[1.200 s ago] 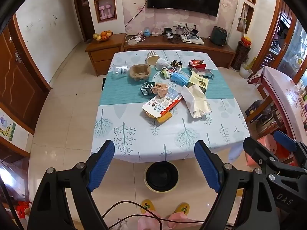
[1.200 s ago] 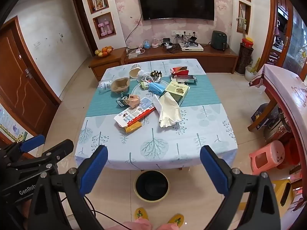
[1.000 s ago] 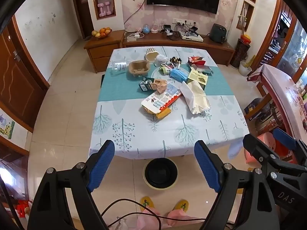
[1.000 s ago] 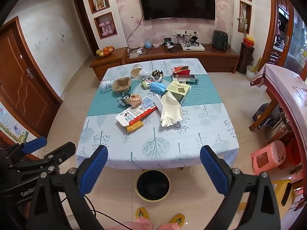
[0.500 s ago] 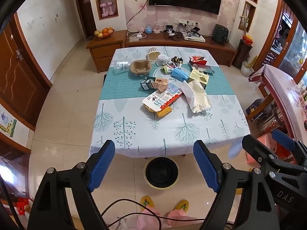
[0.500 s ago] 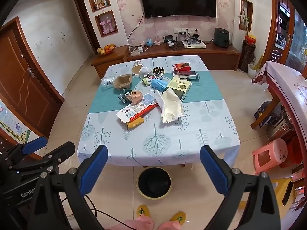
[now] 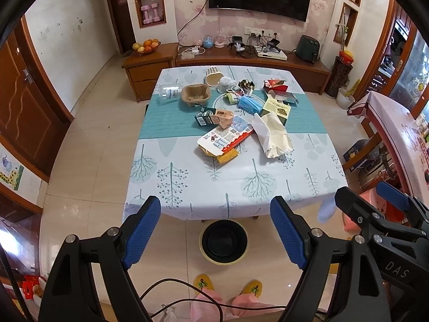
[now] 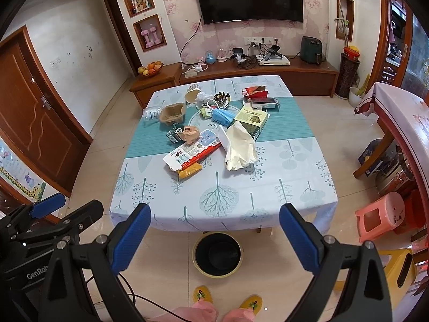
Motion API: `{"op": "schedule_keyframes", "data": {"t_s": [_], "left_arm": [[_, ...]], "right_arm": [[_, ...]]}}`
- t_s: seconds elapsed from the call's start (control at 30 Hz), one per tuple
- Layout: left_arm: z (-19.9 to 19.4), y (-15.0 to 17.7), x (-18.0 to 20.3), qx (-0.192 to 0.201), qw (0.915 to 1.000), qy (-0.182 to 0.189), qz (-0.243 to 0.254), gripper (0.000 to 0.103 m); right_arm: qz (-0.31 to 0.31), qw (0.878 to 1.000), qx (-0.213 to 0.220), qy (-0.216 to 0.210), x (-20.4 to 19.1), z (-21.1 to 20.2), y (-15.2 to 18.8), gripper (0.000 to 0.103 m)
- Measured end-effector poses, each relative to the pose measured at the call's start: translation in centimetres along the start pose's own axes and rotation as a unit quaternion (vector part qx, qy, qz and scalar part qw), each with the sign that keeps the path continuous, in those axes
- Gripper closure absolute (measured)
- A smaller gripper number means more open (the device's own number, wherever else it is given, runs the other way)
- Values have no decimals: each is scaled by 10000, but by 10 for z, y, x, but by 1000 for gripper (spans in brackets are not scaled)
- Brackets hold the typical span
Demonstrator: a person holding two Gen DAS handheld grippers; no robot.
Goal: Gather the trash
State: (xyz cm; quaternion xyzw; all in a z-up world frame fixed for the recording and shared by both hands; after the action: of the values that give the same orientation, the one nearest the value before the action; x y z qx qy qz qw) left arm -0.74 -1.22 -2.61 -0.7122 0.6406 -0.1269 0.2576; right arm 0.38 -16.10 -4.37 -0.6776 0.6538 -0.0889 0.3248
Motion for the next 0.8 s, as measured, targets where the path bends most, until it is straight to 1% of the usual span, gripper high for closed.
{"op": "schedule_keyframes", "data": {"t_s": [0.2,0.8], "left_arm": [[-4,1,-1,5,10000,-35,-50,22],[-3,-2,-6,20,10000,-56,-41,23]], "right_arm": [[-32,10000,-22,-87,1,-1,-2,6],[-47,9999,-27,-147,0,-3,-3,6]]}}
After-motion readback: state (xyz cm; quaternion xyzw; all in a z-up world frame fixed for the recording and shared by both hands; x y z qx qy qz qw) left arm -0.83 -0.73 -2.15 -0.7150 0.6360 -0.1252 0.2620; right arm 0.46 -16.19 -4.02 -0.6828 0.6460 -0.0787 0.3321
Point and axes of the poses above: each gripper's, at about its wrist camera, not at the fingertips, and z roughly the way its jaws point, x to its right, y to its underside, the point moved 2 cm from there along z, roughly the way its jaws point, and after that the axes turned 11 degrees about -y, right-handed, at the moved point
